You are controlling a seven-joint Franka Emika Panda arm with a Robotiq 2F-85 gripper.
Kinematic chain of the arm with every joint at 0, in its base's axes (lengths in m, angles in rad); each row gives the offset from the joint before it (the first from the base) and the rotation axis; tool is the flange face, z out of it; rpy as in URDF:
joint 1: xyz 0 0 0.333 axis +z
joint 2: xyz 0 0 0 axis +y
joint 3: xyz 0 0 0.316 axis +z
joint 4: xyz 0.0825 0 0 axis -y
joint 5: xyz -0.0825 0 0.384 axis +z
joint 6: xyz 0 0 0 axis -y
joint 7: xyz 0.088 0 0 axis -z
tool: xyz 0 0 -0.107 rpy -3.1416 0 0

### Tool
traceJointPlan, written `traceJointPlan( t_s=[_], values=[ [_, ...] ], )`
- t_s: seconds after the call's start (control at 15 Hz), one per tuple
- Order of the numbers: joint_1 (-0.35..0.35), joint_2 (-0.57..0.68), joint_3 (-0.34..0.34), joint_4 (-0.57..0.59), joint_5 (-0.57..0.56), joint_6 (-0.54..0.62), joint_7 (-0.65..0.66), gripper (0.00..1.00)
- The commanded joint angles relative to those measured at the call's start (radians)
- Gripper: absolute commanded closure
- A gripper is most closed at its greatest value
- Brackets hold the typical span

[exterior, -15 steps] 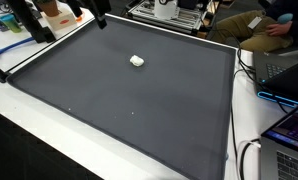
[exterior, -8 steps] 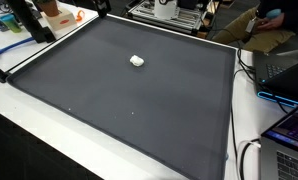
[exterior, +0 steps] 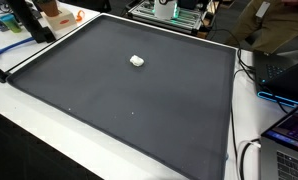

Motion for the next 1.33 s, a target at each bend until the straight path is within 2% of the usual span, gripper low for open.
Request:
traceJointPlan(
  t_s=[0.0,0.13,0.4,0.47,0.73,1.27],
  values=[
    [0.004,-0.219,0.017,-0.235,0.100,-0.034,0.056,0.00],
    [0.013,-0.305,0.030,-0.329,0.128,0.008,0.070,0.00],
    [0.030,-0.465,0.067,-0.514,0.102,0.029,0.094,0.00],
    [0.021,-0.358,0.062,-0.381,0.100,-0.020,0.073,0.00],
    [0.021,-0.443,0.076,-0.480,0.101,0.001,0.083,0.00],
    [0.021,-0.445,0.076,-0.483,0.101,0.006,0.083,0.00]
  ],
)
